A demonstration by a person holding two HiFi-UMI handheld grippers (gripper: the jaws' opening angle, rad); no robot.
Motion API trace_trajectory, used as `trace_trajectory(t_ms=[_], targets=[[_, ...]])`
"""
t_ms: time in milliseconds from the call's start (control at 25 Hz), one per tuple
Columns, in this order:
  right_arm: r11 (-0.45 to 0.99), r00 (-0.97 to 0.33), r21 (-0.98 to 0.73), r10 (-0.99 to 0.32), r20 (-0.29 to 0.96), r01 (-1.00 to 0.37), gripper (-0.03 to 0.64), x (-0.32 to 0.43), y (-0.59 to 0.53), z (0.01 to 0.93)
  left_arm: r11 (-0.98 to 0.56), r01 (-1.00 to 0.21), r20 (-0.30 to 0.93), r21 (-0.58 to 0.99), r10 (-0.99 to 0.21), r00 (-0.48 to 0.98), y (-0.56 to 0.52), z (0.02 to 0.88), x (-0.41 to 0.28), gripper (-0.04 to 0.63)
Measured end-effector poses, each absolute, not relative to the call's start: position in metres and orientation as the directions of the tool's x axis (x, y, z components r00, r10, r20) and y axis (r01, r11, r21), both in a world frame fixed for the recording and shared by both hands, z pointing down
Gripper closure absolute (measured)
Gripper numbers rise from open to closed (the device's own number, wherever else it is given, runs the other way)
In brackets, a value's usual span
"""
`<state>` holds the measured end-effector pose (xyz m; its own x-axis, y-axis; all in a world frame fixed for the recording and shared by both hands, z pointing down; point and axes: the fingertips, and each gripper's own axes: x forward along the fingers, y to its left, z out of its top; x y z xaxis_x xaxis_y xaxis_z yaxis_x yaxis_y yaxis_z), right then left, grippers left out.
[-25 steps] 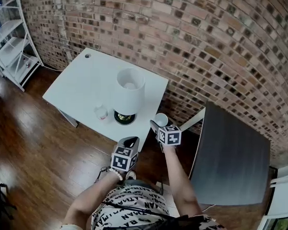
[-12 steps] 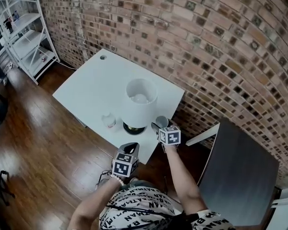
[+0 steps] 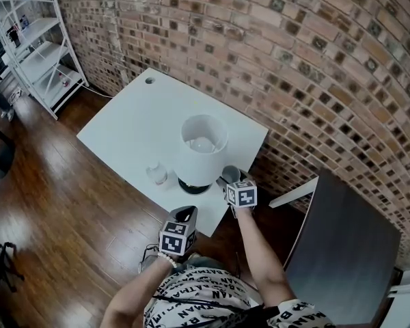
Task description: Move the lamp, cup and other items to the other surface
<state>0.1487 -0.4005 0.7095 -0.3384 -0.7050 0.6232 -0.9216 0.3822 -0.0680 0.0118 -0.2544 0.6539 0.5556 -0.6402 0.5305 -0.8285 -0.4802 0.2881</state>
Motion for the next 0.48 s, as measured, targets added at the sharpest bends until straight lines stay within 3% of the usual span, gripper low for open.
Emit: trace_trajectory(t_ms=[480], targets=[[0.328,-0.288,-0.046,-0.741,0.606,-0.943,0.175,0.16,-0.386,0.697,-0.488,-0.817,0.528,0.308,-0.626,0.573,-0.249,0.653,0.002,0.594]])
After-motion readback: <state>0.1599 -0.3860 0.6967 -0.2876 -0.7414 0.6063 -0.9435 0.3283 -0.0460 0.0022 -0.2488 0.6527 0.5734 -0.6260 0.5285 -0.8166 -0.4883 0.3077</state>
